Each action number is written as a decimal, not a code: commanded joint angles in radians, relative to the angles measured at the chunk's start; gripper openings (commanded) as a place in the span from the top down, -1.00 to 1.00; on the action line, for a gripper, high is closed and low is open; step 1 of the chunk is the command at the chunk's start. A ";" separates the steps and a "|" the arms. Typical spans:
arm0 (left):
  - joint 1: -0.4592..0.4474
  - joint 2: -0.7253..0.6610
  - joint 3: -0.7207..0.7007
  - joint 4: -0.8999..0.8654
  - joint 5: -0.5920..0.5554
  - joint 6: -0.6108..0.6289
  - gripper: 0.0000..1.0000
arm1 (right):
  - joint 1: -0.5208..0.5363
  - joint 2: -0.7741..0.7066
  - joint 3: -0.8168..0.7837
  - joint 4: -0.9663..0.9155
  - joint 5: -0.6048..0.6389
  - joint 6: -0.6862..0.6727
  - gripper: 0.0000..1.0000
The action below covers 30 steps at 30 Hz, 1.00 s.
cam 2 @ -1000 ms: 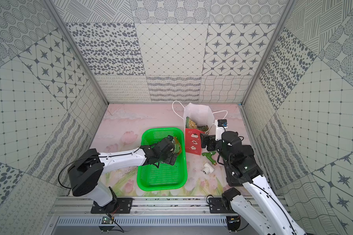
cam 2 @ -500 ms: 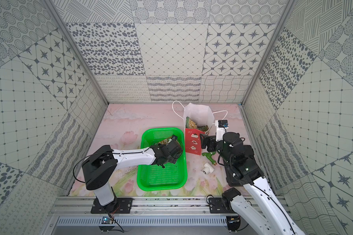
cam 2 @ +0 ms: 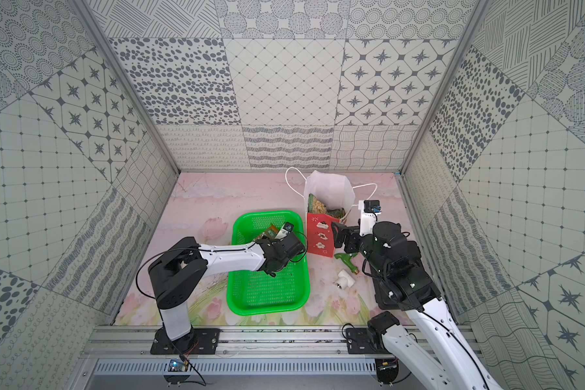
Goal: Place the condiment packets inside the bag
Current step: Pick up the condiment packet from the storage box.
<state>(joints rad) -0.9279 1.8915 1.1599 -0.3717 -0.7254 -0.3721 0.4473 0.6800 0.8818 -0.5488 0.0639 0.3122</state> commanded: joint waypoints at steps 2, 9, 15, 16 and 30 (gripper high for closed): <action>0.018 0.043 0.044 -0.104 0.084 0.032 -0.87 | -0.005 -0.014 -0.010 0.047 -0.012 0.013 -0.91; 0.028 0.067 0.068 -0.163 0.091 0.025 -0.95 | -0.006 -0.012 -0.012 0.049 -0.016 0.013 -0.91; 0.038 0.136 0.131 -0.241 -0.036 -0.014 -0.55 | -0.007 -0.013 -0.013 0.051 -0.022 0.012 -0.91; 0.039 0.135 0.133 -0.247 -0.053 -0.021 -0.48 | -0.008 -0.013 -0.013 0.051 -0.024 0.011 -0.91; 0.035 -0.002 0.082 -0.257 -0.178 -0.077 0.17 | -0.014 -0.011 -0.017 0.056 -0.029 0.012 -0.92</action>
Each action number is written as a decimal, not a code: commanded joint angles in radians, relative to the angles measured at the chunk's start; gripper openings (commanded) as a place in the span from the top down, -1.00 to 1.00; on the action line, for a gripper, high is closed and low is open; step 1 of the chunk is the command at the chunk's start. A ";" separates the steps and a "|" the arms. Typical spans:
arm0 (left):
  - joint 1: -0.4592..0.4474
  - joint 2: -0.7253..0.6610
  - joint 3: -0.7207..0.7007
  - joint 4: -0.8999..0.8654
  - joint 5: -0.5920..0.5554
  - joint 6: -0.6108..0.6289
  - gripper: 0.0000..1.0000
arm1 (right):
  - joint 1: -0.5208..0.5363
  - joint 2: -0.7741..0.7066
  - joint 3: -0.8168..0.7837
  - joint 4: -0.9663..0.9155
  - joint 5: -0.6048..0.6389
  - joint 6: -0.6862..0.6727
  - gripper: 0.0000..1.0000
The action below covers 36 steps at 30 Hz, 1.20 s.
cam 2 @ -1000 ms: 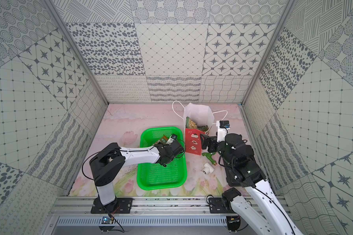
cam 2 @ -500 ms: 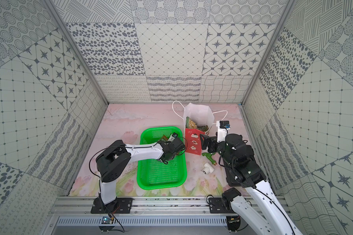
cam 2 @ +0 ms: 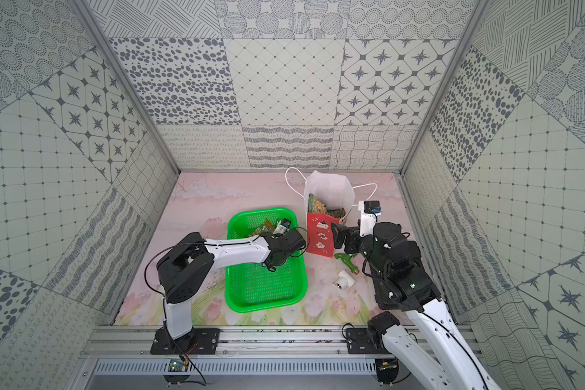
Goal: Place the condiment packets inside the bag
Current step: Pick up the condiment packet from the storage box.
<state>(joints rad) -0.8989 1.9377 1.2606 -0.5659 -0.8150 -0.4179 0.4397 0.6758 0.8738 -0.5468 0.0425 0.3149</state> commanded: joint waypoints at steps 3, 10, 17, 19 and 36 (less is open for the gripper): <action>0.013 -0.078 -0.039 -0.043 -0.080 -0.025 0.37 | -0.006 -0.007 -0.008 0.054 -0.008 0.009 -0.92; 0.030 -0.125 -0.062 -0.044 -0.061 -0.038 0.98 | -0.008 -0.015 -0.010 0.053 -0.002 0.009 -0.92; 0.026 -0.221 0.009 -0.165 -0.058 -0.063 1.00 | -0.007 -0.019 -0.016 0.058 -0.003 0.009 -0.94; 0.021 -0.265 0.035 -0.184 -0.028 -0.064 1.00 | -0.007 -0.025 -0.020 0.059 0.007 0.009 -0.94; 0.014 -0.560 0.410 -0.280 0.342 0.026 1.00 | -0.008 -0.140 -0.080 0.076 0.187 0.022 -0.94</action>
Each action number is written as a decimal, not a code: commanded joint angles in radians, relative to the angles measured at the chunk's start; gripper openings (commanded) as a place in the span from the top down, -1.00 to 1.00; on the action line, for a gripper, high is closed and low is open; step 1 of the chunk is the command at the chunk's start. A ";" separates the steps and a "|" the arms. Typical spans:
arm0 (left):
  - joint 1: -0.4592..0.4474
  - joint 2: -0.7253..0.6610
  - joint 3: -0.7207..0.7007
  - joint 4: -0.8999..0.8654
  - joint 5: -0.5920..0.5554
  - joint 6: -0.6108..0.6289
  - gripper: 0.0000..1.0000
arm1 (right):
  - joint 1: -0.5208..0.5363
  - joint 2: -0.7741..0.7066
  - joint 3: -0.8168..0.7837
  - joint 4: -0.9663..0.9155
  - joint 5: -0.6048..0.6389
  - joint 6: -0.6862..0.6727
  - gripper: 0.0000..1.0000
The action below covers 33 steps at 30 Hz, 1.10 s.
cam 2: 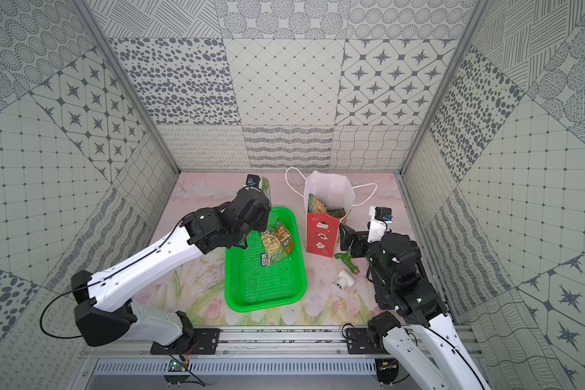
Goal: Place the condiment packets inside the bag
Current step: Pick up the condiment packet from the storage box, then place the condiment packet in the paper bag.
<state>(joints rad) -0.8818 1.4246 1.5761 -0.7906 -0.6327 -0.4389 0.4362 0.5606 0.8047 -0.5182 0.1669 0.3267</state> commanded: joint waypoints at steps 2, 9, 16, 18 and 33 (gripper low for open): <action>-0.003 -0.056 0.154 -0.062 0.217 0.058 1.00 | -0.004 -0.041 -0.020 0.048 0.080 0.012 -0.94; -0.004 -0.040 0.340 -0.029 0.415 0.088 1.00 | -0.004 -0.060 -0.028 0.049 0.115 0.016 -0.94; -0.006 0.100 0.532 0.030 0.622 0.072 1.00 | -0.005 -0.071 -0.034 0.050 0.135 0.017 -0.94; -0.011 0.154 0.589 0.036 0.641 0.071 1.00 | -0.005 -0.075 -0.038 0.050 0.138 0.018 -0.94; -0.009 0.617 0.937 -0.063 0.495 0.100 1.00 | -0.005 -0.065 -0.041 0.054 0.127 0.017 -0.94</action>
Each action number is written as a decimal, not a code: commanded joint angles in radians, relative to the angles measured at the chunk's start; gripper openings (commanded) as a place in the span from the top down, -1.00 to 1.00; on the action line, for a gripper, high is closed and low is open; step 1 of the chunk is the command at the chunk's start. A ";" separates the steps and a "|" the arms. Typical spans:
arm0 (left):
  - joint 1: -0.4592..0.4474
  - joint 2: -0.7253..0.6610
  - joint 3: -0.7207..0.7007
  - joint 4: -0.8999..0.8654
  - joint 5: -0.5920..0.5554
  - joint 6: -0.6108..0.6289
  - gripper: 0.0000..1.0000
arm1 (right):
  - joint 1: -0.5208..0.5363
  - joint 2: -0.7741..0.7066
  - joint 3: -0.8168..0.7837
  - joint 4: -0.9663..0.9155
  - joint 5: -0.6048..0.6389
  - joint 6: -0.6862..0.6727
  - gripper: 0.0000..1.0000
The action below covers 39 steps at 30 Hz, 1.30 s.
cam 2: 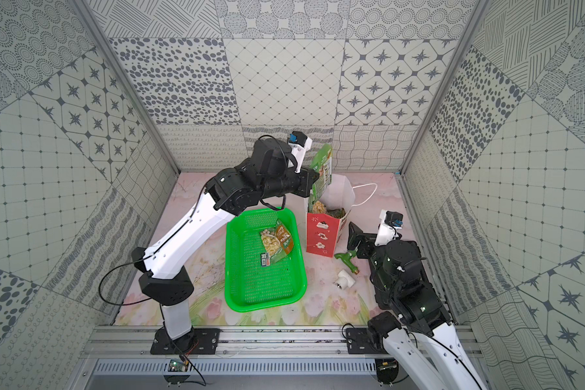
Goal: Place the condiment packets inside the bag
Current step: Place the condiment packet in the paper bag.
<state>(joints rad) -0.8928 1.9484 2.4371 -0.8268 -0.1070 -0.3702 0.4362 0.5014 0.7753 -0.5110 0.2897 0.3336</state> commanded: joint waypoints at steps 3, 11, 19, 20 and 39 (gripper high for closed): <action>0.005 0.133 0.094 -0.063 -0.022 0.022 0.73 | -0.004 0.000 -0.013 0.051 0.000 0.009 -0.94; -0.006 0.042 0.041 -0.140 0.049 -0.004 -0.07 | -0.005 0.016 -0.015 0.055 -0.010 0.008 -0.94; -0.034 -0.261 -0.408 0.046 0.020 -0.016 -0.31 | -0.004 0.022 -0.019 0.066 -0.035 0.005 -0.94; -0.033 -0.301 -0.471 0.070 0.006 -0.020 -0.34 | -0.004 0.024 -0.021 0.069 -0.045 0.003 -0.94; 0.120 -0.798 -1.458 0.389 -0.241 -0.182 -0.84 | 0.061 0.132 -0.026 0.195 -0.417 -0.061 -0.85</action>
<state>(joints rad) -0.8391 1.2160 1.1255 -0.5880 -0.2794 -0.4671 0.4690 0.6098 0.7490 -0.3870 -0.0605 0.3023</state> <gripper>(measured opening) 0.918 0.926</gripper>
